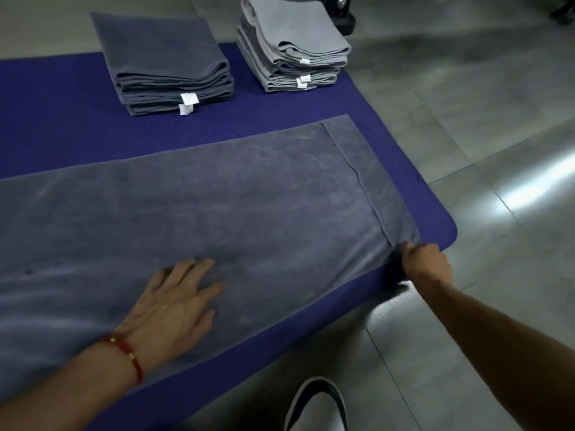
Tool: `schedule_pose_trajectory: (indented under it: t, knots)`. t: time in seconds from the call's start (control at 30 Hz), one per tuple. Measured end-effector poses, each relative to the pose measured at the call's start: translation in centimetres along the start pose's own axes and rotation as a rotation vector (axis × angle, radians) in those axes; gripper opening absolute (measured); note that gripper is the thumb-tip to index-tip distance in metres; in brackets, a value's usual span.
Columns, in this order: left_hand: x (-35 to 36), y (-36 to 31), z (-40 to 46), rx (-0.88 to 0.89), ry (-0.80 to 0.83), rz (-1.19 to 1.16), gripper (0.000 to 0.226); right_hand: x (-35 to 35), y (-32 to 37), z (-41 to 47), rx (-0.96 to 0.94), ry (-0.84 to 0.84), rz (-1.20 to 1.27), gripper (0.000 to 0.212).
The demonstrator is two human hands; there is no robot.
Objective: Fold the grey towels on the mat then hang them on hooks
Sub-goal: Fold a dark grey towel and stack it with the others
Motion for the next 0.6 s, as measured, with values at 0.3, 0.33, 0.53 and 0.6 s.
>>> schedule_pose_trajectory:
  t: [0.3,0.33,0.53,0.6]
  knots:
    - [1.7,4.4,6.7,-0.110,0.132,0.084,0.065,1.7,-3.8,3.8,0.109,0.094,0.382,0.035]
    - [1.8,5.1,7.6,-0.132,0.143,0.090,0.065,1.8,-4.2,3.8,0.114,0.101,0.381,0.036]
    - [1.8,11.7,12.5,-0.488,0.103,-0.105,0.058,-1.7,4.2,6.1,-0.318,-0.120,0.161,0.036]
    - [1.5,12.7,14.0,-0.546,0.094,-0.124,0.057,-2.0,10.5,7.0,-0.614,-0.153,0.013,0.031]
Point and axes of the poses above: each hand's wrist, its own z-axis towards the middle knuckle, its own x-axis out of the palm, y = z × x, the point moved 8 cm from there along z, towards the middle knuckle, and after that the axes turned 6 degrees about -z, right-handed, at the moved point
